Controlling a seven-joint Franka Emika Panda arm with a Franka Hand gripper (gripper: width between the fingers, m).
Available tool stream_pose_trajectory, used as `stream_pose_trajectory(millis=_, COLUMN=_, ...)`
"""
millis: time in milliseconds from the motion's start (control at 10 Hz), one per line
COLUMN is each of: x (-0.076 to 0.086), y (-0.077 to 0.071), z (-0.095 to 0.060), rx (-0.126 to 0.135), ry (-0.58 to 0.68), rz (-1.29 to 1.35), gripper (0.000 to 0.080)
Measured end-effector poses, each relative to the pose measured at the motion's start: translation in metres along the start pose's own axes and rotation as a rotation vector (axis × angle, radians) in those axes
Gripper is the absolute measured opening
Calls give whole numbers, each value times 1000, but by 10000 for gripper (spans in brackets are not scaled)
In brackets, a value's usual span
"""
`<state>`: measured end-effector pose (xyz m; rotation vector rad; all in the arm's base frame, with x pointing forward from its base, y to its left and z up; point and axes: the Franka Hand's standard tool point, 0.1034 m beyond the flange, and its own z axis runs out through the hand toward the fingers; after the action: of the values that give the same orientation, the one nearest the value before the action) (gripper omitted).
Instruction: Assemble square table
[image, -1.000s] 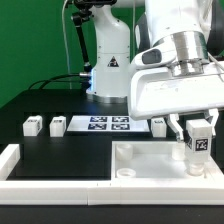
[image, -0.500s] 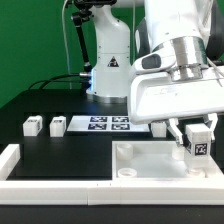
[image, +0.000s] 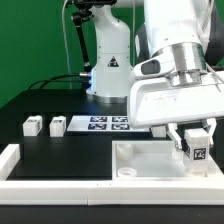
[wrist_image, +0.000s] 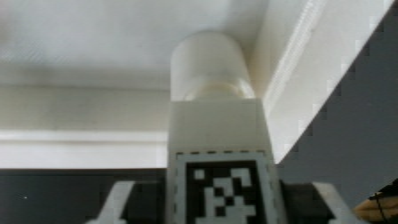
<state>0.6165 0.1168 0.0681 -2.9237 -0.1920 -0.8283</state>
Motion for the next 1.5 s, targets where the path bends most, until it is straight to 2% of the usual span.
stream_pose_trajectory(millis=300, x=0, y=0, z=0, rx=0, ry=1, rz=0, gripper=291)
stream_pose_trajectory(millis=400, x=0, y=0, z=0, rx=0, ry=1, rz=-1, gripper=486)
stream_pose_trajectory(millis=500, x=0, y=0, z=0, rx=0, ry=1, rz=-1, gripper=486)
stream_pose_trajectory(millis=600, x=0, y=0, z=0, rx=0, ry=1, rz=-1, gripper=618)
stream_pose_trajectory(millis=700, x=0, y=0, z=0, rx=0, ry=1, rz=-1, gripper=640)
stream_pose_trajectory(millis=1200, x=0, y=1, z=0, rx=0, ry=0, rz=-4, gripper=649)
stream_pose_trajectory(millis=1500, x=17, y=4, z=-17, rx=3, ry=-51, rz=-5, gripper=649)
